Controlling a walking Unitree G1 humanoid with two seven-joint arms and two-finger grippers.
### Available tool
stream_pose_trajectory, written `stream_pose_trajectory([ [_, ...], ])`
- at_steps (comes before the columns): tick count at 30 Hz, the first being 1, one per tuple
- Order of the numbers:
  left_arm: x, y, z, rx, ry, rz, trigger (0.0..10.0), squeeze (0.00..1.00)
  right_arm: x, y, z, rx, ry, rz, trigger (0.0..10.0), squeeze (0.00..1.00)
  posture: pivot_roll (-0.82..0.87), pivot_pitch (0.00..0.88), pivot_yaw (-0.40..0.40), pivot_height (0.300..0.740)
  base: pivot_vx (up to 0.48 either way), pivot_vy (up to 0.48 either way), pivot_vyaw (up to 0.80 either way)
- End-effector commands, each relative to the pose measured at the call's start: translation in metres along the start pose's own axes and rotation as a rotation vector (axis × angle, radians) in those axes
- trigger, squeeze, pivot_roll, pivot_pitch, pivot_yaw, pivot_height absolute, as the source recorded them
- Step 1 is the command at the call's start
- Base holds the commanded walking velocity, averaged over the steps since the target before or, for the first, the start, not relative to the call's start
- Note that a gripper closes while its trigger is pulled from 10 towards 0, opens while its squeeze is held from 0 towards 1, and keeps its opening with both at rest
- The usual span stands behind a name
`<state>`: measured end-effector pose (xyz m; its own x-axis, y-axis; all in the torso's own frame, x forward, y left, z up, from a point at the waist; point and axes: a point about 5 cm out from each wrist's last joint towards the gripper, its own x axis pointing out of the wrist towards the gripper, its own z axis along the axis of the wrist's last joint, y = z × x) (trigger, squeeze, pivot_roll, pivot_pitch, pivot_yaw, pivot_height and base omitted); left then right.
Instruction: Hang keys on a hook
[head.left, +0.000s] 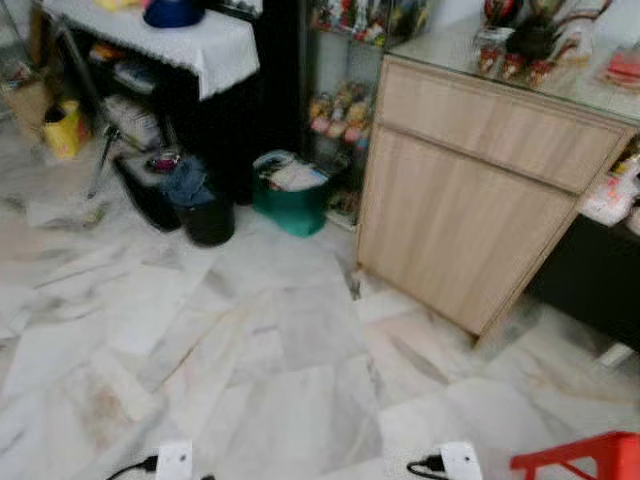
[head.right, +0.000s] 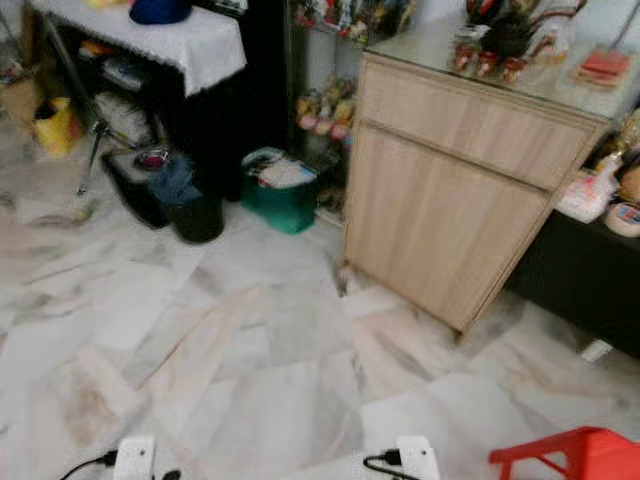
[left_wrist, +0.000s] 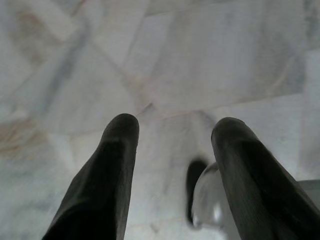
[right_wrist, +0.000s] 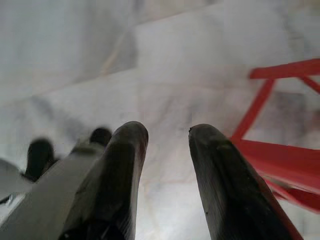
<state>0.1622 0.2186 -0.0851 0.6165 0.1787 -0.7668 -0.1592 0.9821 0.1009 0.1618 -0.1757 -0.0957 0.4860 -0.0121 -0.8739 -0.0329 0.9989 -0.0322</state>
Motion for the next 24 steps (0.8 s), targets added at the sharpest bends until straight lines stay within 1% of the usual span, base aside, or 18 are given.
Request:
stream_pose_trajectory([
  [1, -0.0007, 0.0077, -0.0111, 0.173, 0.147, -0.089, 10.0, 0.00, 0.0007, -0.0089, 0.0151, 0.149, -0.017, 0.078, 10.0, 0.00, -0.01, 0.014, -0.037, 0.740, 0.000, -0.319, -0.79],
  [4, -0.0008, 0.0077, -0.0113, 0.169, 0.149, -0.091, 10.0, 0.00, 0.0006, -0.0122, 0.0175, 0.152, -0.020, 0.074, 10.0, 0.00, -0.01, 0.014, -0.035, 0.740, 0.000, 0.000, -0.79],
  [7, -0.0011, 0.0069, -0.0124, 0.163, 0.153, -0.103, 10.0, 0.00, 0.0009, -0.0054, 0.0140, 0.150, -0.015, 0.082, 10.0, 0.00, -0.01, 0.012, -0.037, 0.740, 0.000, 0.000, -0.79],
  [12, -0.0013, 0.0080, -0.0125, 0.170, 0.148, -0.098, 10.0, 0.00, 0.0010, -0.0042, 0.0139, 0.154, -0.016, 0.083, 10.0, 0.00, -0.01, 0.012, -0.034, 0.740, 0.000, 0.000, -0.79],
  [18, -0.0015, 0.0076, -0.0130, 0.167, 0.149, -0.104, 10.0, 0.00, 0.0010, -0.0034, 0.0132, 0.152, -0.016, 0.085, 10.0, 0.00, -0.01, 0.014, -0.035, 0.740, 0.000, -0.480, -0.79],
  [24, -0.0012, 0.0065, -0.0126, 0.163, 0.152, -0.107, 10.0, 0.00, 0.0009, -0.0035, 0.0129, 0.151, -0.016, 0.084, 10.0, 0.00, -0.01, 0.016, -0.035, 0.740, 0.000, 0.000, -0.79],
])
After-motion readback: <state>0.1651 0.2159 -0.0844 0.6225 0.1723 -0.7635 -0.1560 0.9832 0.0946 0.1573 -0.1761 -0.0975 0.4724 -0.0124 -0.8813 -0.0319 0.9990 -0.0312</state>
